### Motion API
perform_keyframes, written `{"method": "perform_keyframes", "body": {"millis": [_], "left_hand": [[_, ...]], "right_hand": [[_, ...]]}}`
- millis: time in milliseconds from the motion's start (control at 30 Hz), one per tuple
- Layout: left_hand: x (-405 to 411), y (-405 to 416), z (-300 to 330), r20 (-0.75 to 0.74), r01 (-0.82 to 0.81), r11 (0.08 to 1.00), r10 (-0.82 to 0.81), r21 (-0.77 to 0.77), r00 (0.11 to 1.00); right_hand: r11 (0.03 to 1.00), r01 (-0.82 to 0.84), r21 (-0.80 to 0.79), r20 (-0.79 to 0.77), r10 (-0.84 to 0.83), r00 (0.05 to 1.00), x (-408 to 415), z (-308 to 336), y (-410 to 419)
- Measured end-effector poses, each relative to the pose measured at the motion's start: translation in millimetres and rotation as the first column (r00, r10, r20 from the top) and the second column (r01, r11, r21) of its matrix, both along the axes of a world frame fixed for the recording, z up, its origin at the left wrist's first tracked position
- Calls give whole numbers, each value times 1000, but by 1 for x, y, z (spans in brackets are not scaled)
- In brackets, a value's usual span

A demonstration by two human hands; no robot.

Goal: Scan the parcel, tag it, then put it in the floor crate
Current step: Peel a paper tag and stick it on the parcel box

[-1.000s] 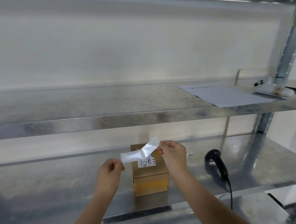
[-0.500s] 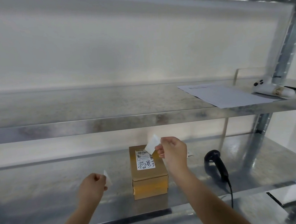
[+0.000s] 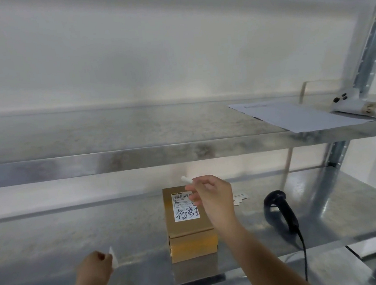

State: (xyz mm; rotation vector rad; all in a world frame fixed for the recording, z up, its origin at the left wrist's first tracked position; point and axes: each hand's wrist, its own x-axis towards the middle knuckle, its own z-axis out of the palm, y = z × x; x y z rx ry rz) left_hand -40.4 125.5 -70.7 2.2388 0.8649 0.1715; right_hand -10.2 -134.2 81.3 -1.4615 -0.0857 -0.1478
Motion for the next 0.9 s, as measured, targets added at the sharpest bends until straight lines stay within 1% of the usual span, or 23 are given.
{"method": "perform_keyframes", "body": {"millis": [67,267,400,500,600,667,733,800,833,867,900], "left_hand": [[11,-2,-8,-1,4,1000,-4,15,1000],[39,-6,-42,26,19,1000,-19,-6,999],[42,-10,-52,-32,71,995,-69,70,997],[41,-11,-49,-36,92,994,-89,67,995],[40,-9,-42,-6,56,997,-56,61,998],[41,-17,-27,72,0,1000,-2,32,997],[45,-32,-1,200,-21,999,30,-43,979],[51,-53,35,349,72,973,8,-217,937],[53,-64,54,402,147,930,2,-337,915],[55,-76,74,428,220,863,-5,-454,904],[57,-87,92,420,269,789,-15,-552,907]], "right_hand": [[1000,-5,10,5,5,1000,3,-6,1],[1000,-4,4,32,4,999,11,-30,0],[1000,0,-2,40,0,999,17,-46,-5],[1000,1,-21,40,0,999,23,-53,-5],[1000,8,-24,27,-7,1000,30,-53,-2],[999,16,-38,24,-16,1000,33,-52,1],[994,45,-102,37,-41,998,38,-49,7],[970,103,-221,82,-86,993,44,-45,14],[943,136,-305,116,-105,988,46,-44,17],[906,169,-389,150,-118,982,47,-43,20],[864,202,-461,182,-130,975,48,-43,22]]}}
